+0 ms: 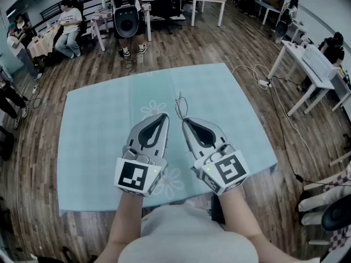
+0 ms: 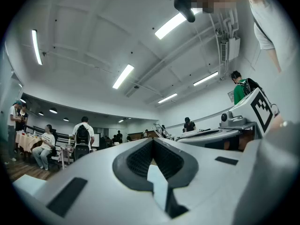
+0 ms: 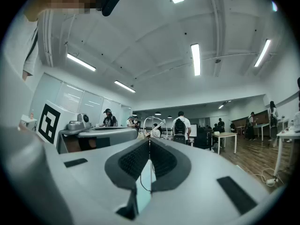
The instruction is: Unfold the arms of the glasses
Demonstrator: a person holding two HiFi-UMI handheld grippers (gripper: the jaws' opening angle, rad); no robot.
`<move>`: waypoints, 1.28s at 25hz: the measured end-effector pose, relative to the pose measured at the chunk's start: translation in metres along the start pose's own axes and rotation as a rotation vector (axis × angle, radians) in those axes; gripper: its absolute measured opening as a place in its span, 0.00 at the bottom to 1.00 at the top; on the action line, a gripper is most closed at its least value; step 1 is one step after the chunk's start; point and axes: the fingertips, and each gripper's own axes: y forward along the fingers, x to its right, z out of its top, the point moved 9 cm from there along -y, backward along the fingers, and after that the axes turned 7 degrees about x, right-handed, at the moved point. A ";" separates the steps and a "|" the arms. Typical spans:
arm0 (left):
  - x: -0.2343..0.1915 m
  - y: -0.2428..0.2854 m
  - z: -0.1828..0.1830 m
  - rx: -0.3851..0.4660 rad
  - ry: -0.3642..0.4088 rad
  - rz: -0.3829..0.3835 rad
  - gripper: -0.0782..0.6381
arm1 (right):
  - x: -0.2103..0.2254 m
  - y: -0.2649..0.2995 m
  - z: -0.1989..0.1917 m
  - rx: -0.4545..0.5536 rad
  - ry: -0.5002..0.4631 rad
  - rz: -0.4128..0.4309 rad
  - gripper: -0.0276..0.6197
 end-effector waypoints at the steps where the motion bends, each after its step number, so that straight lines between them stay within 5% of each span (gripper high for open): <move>1: 0.000 0.001 0.000 0.000 0.000 -0.001 0.12 | 0.001 0.000 0.000 0.000 -0.001 -0.001 0.06; 19: 0.003 0.003 -0.008 -0.016 0.002 0.000 0.12 | 0.007 -0.002 -0.012 -0.034 0.032 -0.004 0.06; 32: 0.001 0.002 -0.020 -0.038 -0.018 -0.001 0.12 | 0.020 0.000 -0.030 -0.096 0.270 0.031 0.06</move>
